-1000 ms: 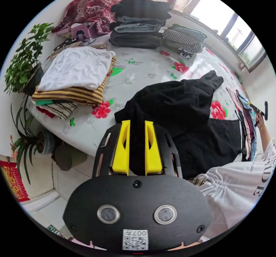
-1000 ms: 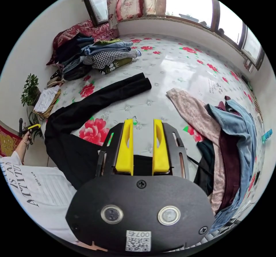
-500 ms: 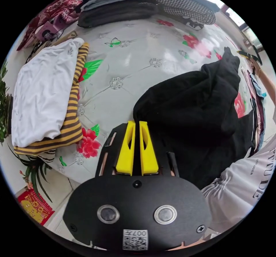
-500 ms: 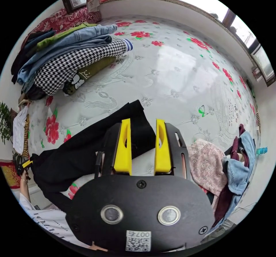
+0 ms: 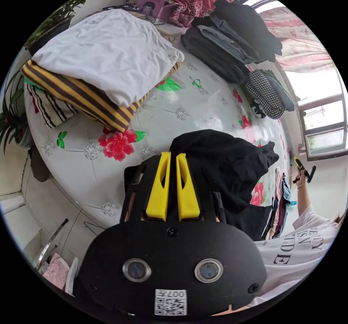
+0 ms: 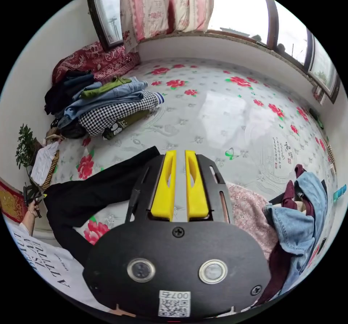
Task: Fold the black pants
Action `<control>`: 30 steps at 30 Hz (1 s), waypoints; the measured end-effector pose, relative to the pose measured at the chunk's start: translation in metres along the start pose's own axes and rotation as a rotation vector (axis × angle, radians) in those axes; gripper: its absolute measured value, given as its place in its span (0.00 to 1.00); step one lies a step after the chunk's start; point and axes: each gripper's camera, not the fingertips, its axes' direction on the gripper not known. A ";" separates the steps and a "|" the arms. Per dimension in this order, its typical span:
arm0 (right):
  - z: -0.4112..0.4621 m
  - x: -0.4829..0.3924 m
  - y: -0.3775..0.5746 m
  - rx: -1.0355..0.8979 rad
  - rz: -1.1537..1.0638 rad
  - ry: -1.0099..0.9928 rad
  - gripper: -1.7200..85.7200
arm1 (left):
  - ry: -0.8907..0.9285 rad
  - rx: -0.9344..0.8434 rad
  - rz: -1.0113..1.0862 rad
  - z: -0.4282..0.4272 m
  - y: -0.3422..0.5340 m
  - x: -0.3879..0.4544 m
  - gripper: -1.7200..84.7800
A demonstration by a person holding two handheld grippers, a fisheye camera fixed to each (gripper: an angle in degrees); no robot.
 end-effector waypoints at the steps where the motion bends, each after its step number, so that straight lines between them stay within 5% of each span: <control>1: 0.012 -0.001 -0.001 -0.059 -0.008 -0.039 0.06 | -0.035 0.008 0.012 0.004 -0.003 0.005 0.07; 10: 0.113 -0.043 -0.069 -0.209 -0.025 -0.094 0.10 | -0.443 -0.049 0.367 -0.014 -0.022 0.081 0.17; 15: 0.144 -0.055 -0.074 -0.318 -0.049 -0.282 0.05 | -0.343 -0.119 0.279 0.011 -0.027 0.053 0.10; 16: 0.115 -0.055 -0.075 -0.191 -0.073 -0.319 0.04 | -0.346 -0.155 0.250 0.022 -0.029 0.044 0.03; 22: -0.080 -0.027 -0.033 0.310 -0.219 -0.361 0.02 | -0.250 -0.045 0.228 0.009 -0.027 0.033 0.01; 30: -0.046 0.007 0.070 -0.026 -0.007 -0.147 0.06 | -0.134 0.003 0.182 0.005 -0.013 0.030 0.01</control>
